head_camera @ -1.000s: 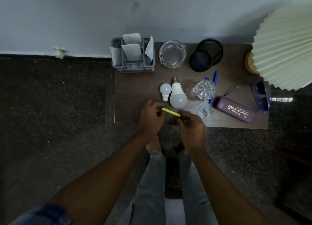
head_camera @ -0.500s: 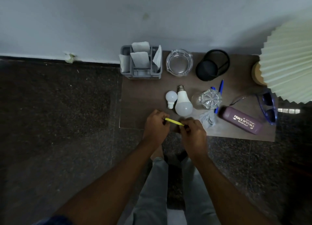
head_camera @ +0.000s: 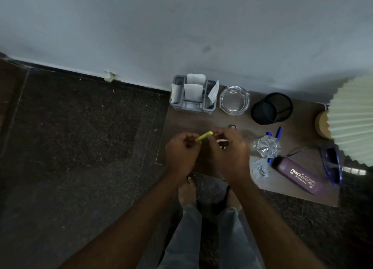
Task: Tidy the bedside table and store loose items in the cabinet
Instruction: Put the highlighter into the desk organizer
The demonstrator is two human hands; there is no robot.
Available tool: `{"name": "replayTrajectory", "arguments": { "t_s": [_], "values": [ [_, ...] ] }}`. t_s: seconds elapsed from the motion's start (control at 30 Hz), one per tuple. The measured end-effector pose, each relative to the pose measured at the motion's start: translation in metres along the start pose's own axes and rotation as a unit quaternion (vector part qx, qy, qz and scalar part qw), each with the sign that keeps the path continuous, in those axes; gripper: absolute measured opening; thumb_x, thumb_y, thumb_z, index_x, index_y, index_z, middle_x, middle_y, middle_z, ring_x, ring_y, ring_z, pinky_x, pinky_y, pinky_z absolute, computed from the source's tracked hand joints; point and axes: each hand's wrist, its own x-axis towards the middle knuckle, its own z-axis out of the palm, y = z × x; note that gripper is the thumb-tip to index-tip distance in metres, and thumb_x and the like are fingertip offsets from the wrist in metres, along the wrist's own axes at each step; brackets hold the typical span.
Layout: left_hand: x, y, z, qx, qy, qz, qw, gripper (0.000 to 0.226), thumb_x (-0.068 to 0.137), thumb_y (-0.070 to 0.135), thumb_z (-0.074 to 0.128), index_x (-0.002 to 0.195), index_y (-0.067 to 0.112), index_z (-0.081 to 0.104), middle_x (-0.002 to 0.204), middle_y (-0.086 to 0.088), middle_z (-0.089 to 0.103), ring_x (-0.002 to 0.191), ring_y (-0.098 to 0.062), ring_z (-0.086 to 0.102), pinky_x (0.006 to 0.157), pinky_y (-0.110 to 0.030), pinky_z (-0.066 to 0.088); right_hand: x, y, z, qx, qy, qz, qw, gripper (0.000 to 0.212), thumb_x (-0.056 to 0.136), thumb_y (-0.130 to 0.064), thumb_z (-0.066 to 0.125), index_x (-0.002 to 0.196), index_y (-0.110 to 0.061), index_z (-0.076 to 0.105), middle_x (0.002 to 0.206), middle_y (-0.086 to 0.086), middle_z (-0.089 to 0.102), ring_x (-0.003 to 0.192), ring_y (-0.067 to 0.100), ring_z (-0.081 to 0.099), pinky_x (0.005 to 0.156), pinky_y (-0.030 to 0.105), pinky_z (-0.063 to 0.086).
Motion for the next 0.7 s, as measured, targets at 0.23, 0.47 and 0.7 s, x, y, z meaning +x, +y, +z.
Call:
{"name": "replayTrajectory", "arguments": {
  "t_s": [0.23,0.47,0.7],
  "values": [
    [0.043,0.028,-0.009,-0.202,-0.014,-0.094,0.975,0.024,0.091,0.008,0.067,0.112,0.012,0.077,0.105,-0.004,0.078,0.103,-0.022,0.074,0.096,-0.045,0.059,0.065,-0.046,0.013,-0.04,-0.011,-0.073,0.996,0.016,0.09,-0.026,0.07,0.104,-0.022,0.075,0.101,-0.006,0.073,0.084,0.01,0.069,0.077,0.035,0.059],
    [0.059,0.033,-0.01,-0.294,-0.007,-0.143,0.945,0.028,0.097,0.008,0.063,0.124,0.005,0.069,0.114,-0.009,0.074,0.107,-0.023,0.072,0.099,-0.04,0.058,0.09,-0.048,0.03,-0.121,0.018,-0.087,0.989,0.017,0.092,-0.023,0.068,0.106,-0.018,0.076,0.107,0.003,0.075,0.093,0.023,0.071,0.08,0.043,0.058],
    [0.051,0.025,-0.008,-0.31,-0.02,-0.159,0.937,0.019,0.096,0.008,0.063,0.109,0.015,0.074,0.106,-0.008,0.077,0.103,-0.024,0.074,0.093,-0.038,0.061,0.088,-0.041,0.05,-0.197,-0.014,-0.102,0.975,0.014,0.089,-0.02,0.064,0.094,-0.011,0.074,0.096,0.01,0.073,0.086,0.033,0.07,0.071,0.043,0.058]
  ]
}}
